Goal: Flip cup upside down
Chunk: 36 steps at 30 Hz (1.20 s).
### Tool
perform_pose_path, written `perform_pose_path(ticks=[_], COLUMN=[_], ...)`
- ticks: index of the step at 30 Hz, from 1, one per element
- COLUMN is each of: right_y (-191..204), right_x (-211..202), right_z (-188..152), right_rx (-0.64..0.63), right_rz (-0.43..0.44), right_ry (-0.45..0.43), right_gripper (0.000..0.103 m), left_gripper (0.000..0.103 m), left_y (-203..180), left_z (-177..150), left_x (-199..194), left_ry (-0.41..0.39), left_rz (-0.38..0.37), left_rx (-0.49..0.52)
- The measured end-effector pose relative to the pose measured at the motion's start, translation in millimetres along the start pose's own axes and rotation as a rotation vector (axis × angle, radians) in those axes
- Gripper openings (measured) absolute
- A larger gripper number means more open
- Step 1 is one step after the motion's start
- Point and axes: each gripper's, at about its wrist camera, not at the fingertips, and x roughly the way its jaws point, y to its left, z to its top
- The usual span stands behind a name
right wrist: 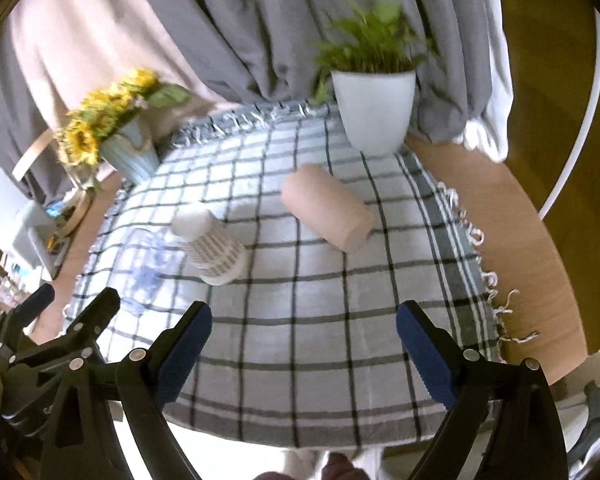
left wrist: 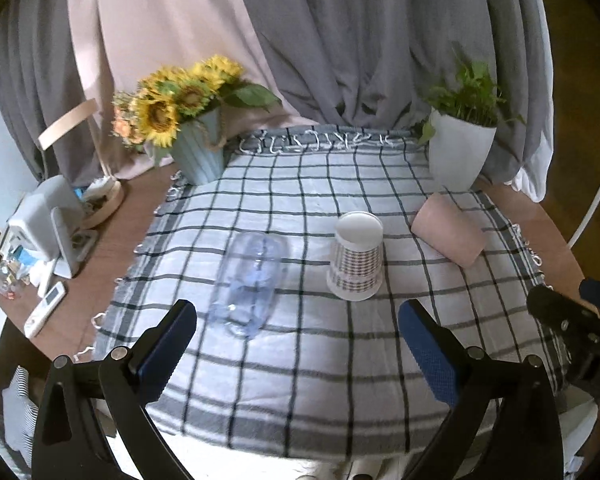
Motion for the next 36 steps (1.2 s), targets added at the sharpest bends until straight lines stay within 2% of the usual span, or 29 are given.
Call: perform_pose_path(ticks=[4,9,19,36], right_y=[17,39,73,103], right_x=[-33,-65,-113,-138], right_z=[-10,-26,-66,-86], right_rx=[0.003,-0.008,-0.008,-0.017], right_rz=[-0.019,-0.016,-0.017,-0.029], right_ry=[-0.068,-0.133,-0.203,-0.248], right_gripper=[0.094,0.094,0.094,0.094], left_gripper=[0.103,0.103,0.103,0.103], left_y=[22,45,70,95], left_z=[-6,-17,-37,-47], left_x=[-24,-55,-106,-126], left_ry=[-0.01,-0.057,-0.154,-0.191], left_rz=[-0.037,-0.04,-0.045,-0.062], left_rx=[-0.023,-0.037,-0.005,-0.008])
